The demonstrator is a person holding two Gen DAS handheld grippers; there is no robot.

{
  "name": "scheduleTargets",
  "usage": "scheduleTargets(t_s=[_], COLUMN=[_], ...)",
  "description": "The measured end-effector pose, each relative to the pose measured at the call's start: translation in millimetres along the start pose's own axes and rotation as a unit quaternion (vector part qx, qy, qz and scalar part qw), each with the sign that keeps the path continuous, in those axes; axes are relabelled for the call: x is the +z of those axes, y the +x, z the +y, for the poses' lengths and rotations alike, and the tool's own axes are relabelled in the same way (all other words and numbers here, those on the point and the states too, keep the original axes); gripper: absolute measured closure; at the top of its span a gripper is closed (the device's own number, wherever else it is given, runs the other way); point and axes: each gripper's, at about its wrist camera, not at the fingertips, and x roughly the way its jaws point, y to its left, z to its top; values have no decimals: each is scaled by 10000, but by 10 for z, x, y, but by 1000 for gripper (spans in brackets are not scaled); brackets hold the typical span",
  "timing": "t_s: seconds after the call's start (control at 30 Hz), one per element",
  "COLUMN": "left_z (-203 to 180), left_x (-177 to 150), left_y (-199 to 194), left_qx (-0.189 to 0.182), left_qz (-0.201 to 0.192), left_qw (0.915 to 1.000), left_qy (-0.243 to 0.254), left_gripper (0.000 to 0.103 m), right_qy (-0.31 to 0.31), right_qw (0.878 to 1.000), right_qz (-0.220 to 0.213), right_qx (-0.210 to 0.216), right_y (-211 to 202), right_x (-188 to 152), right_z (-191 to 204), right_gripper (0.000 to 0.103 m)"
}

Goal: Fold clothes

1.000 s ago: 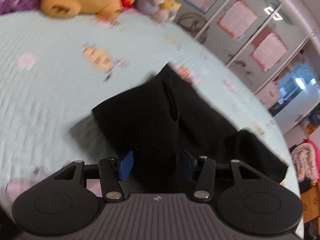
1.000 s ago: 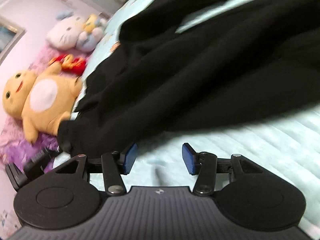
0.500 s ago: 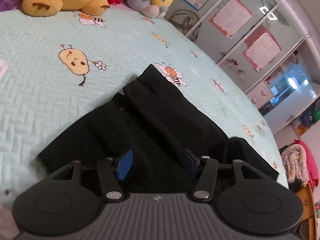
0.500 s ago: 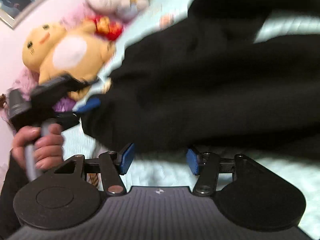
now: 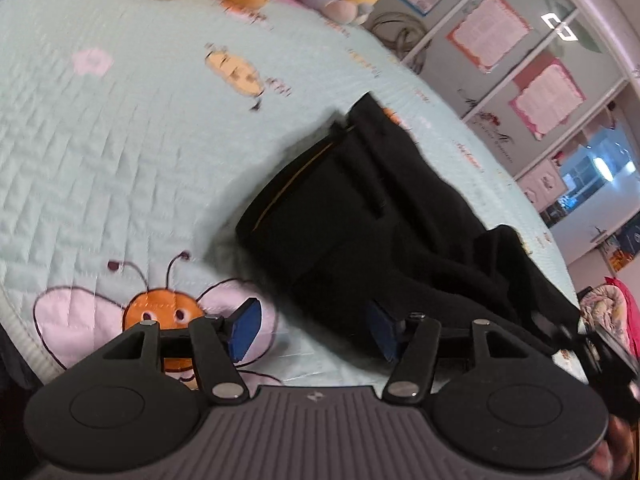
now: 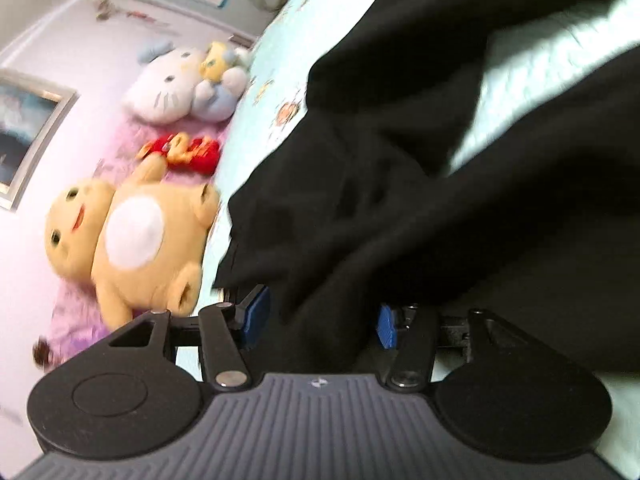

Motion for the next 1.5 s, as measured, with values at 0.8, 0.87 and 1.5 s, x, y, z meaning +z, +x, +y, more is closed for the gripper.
scheduleTargets(t_s=[0.8, 0.87, 1.5], left_z=[150, 155, 442], left_x=[504, 488, -200], left_y=[-782, -782, -434], left_qx=[-972, -701, -8], left_qz=[-1019, -1022, -218], left_qw=[9869, 9908, 9950], left_qy=[-785, -535, -979], left_gripper=[75, 73, 36], right_qy=[-1148, -1279, 1201], right_qw=[9932, 9914, 9343], right_qz=[181, 149, -2652], right_qx=[57, 216, -2059], right_y=[27, -74, -2773], right_x=[-1068, -1262, -648], right_z=[831, 876, -1265], right_gripper=[97, 85, 48])
